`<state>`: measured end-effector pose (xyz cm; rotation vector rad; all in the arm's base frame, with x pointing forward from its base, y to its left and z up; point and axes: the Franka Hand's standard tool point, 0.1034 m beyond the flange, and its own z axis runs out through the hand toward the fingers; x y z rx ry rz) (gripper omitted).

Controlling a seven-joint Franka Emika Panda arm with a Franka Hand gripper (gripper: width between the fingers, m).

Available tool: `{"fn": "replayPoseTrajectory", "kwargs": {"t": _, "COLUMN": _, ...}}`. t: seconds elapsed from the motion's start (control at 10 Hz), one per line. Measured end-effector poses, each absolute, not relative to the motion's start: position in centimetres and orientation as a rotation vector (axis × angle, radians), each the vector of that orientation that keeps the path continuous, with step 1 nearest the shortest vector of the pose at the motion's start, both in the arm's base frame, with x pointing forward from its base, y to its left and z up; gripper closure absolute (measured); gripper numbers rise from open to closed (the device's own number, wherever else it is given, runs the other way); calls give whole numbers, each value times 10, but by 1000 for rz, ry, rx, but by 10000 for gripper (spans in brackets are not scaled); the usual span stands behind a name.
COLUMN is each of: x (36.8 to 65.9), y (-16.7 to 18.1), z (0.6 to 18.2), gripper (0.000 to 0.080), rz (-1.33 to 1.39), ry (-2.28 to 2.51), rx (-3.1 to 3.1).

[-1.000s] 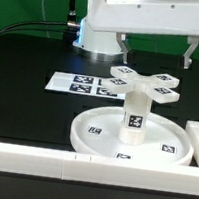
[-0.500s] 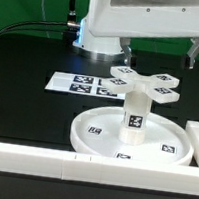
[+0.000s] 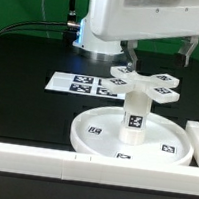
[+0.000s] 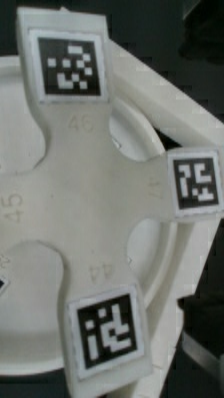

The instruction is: Assemble round table

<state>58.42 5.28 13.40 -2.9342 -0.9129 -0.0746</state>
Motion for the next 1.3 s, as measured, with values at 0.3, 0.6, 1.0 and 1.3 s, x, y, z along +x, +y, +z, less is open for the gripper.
{"fn": "replayPoseTrajectory", "kwargs": {"t": 0.3, "x": 585, "y": 47, "z": 133, "gripper": 151, "rz": -77, "ry": -1105, "rx": -2879}}
{"fn": "replayPoseTrajectory", "kwargs": {"t": 0.6, "x": 582, "y": 45, "z": 128, "gripper": 151, "rz": -129, "ry": -1484, "rx": -2736}}
{"fn": "replayPoseTrajectory", "kwargs": {"t": 1.0, "x": 572, "y": 44, "z": 121, "gripper": 151, "rz": -90, "ry": -1875, "rx": -2515}}
{"fn": "replayPoseTrajectory", "kwargs": {"t": 1.3, "x": 569, "y": 43, "z": 116, "gripper": 151, "rz": -77, "ry": -1991, "rx": -2433}}
